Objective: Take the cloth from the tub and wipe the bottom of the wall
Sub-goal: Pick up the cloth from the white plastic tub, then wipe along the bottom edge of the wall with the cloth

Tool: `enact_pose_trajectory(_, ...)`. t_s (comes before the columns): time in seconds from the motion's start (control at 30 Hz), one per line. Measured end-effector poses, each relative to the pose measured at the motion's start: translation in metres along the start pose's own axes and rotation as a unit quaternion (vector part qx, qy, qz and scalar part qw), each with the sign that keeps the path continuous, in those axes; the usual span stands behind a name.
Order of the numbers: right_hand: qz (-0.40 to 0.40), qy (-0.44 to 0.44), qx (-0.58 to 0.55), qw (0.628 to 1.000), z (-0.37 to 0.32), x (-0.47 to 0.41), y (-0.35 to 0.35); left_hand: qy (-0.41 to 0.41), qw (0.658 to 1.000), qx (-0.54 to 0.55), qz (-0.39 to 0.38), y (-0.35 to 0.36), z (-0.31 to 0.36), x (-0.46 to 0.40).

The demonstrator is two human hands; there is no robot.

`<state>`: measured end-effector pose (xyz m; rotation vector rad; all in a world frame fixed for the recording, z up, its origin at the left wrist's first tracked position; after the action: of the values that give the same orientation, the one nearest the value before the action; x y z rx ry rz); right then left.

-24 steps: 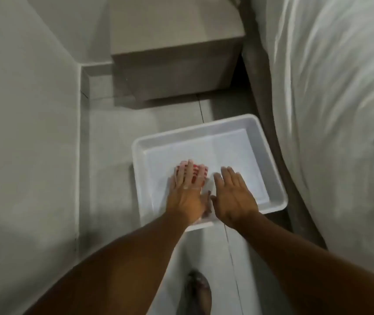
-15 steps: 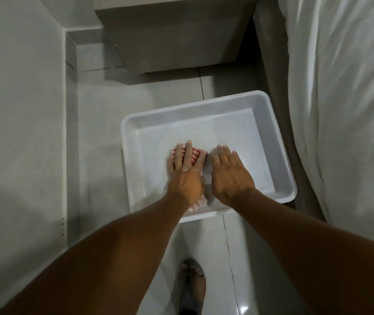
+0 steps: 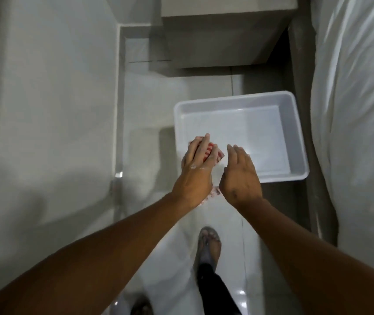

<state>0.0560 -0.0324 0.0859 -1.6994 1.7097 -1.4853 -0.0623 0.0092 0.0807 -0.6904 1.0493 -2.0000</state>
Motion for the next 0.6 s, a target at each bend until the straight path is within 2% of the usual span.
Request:
enact_pose_trajectory(0.13,-0.004,-0.014,0.014,1.0,-0.037,0.057,0.04,-0.002,0.999,-0.03,0.015,-0.027,-0.033,0.093)
enact_pose_trajectory(0.23,-0.018,0.01,-0.002,1.0,-0.06,0.096,0.086,-0.048,0.999,-0.011,-0.022,-0.02,-0.075,0.176)
enact_pose_trajectory(0.5,-0.125,0.021,0.012,0.992,-0.081,0.169,0.259,-0.159,0.973,-0.056,-0.156,0.061,-0.197,0.362)
enact_pose_trajectory(0.6,-0.135,0.012,0.017,0.991,-0.07,0.173,0.311,-0.204,0.966,-0.05,-0.153,0.105,-0.231,0.399)
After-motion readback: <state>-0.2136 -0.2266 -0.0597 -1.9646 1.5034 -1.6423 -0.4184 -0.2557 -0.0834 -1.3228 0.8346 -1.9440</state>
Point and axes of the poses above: each hand's wrist, its own x-axis away from the middle knuckle, its own y-axis out of the palm, z = x × y, the point moved 6 cm from there along -x, towards the middle knuckle, and after that the axes turned 1 degree about -z, right-handed, at the moved point
